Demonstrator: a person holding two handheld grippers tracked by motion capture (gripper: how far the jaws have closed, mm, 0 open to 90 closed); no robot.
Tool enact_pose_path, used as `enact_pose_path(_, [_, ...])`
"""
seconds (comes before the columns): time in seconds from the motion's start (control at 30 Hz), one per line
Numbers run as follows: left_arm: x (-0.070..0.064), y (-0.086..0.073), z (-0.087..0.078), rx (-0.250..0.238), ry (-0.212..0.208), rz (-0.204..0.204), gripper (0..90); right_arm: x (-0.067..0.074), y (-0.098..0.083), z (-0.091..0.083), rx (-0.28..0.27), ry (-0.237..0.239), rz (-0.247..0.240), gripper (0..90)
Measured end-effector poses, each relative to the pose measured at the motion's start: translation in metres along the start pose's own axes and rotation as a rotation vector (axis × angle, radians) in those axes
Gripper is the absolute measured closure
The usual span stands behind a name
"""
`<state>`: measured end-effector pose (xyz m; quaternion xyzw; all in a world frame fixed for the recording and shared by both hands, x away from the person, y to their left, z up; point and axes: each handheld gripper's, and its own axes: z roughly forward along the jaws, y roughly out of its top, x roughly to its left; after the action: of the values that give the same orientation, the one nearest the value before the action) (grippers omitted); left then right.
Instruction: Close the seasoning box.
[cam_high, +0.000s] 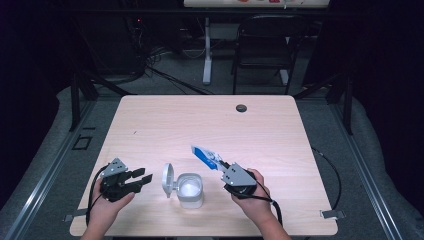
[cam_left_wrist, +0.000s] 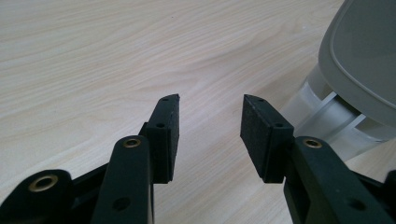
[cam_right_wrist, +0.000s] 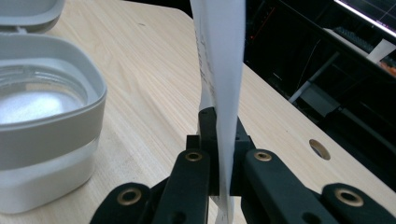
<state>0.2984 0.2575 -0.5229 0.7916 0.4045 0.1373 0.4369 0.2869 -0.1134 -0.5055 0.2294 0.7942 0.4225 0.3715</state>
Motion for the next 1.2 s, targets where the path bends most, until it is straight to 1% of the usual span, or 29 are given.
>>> enact_pose_path(0.1, [0.0, 0.0, 0.0, 0.002, 0.001, 0.001, 57.8, -0.004, 0.0, 0.002, -0.008, 0.012, 0.047, 90.0])
enact_pose_path(0.17, [0.0, 0.0, 0.0, 0.001, 0.002, -0.001, 57.8, -0.006, -0.001, 0.003, -0.01, 0.015, 0.065, 90.0])
enact_pose_path(0.2, [0.0, 0.0, -0.001, 0.001, 0.002, -0.001, 57.8, -0.006, -0.001, 0.003, -0.014, 0.018, 0.083, 90.0])
enact_pose_path(0.33, [0.0, 0.0, -0.001, -0.002, 0.002, -0.005, 57.8, -0.008, -0.003, 0.001, -0.033, 0.019, 0.143, 90.0])
enact_pose_path(0.37, [0.0, 0.0, -0.001, 0.0, 0.002, -0.001, 57.8, -0.008, -0.004, 0.0, -0.035, 0.02, 0.152, 90.0])
enact_pose_path(0.43, [0.0, 0.0, -0.001, 0.0, 0.001, 0.001, 57.8, -0.01, -0.007, -0.001, -0.042, 0.017, 0.187, 90.0])
enact_pose_path(0.57, [0.0, 0.001, -0.002, -0.006, 0.001, 0.002, 57.8, -0.015, -0.013, -0.004, -0.041, 0.01, 0.221, 90.0])
enact_pose_path(0.73, [0.0, 0.0, -0.001, -0.004, 0.003, 0.0, 57.8, -0.019, -0.018, -0.007, -0.035, 0.004, 0.249, 90.0])
enact_pose_path(0.77, [0.0, 0.001, -0.001, -0.002, 0.002, 0.004, 57.8, -0.02, -0.019, -0.007, -0.029, 0.003, 0.25, 90.0])
enact_pose_path(0.9, [-0.001, 0.0, 0.0, 0.005, 0.004, 0.005, 57.8, -0.024, -0.024, -0.007, -0.012, -0.001, 0.284, 90.0])
enact_pose_path(1.0, [-0.001, -0.001, 0.001, 0.004, 0.005, 0.005, 57.8, -0.027, -0.028, -0.006, 0.002, 0.008, 0.311, 90.0])
enact_pose_path(1.1, [-0.001, -0.001, 0.002, 0.008, 0.004, 0.006, 57.8, -0.029, -0.03, -0.006, 0.0, 0.015, 0.339, 90.0])
enact_pose_path(1.13, [-0.001, -0.001, 0.002, 0.009, 0.004, 0.007, 57.8, -0.03, -0.031, -0.006, 0.002, 0.018, 0.34, 90.0])
enact_pose_path(1.2, [-0.001, -0.001, 0.002, 0.01, 0.004, 0.006, 57.8, -0.032, -0.034, -0.005, -0.001, 0.022, 0.362, 90.0])
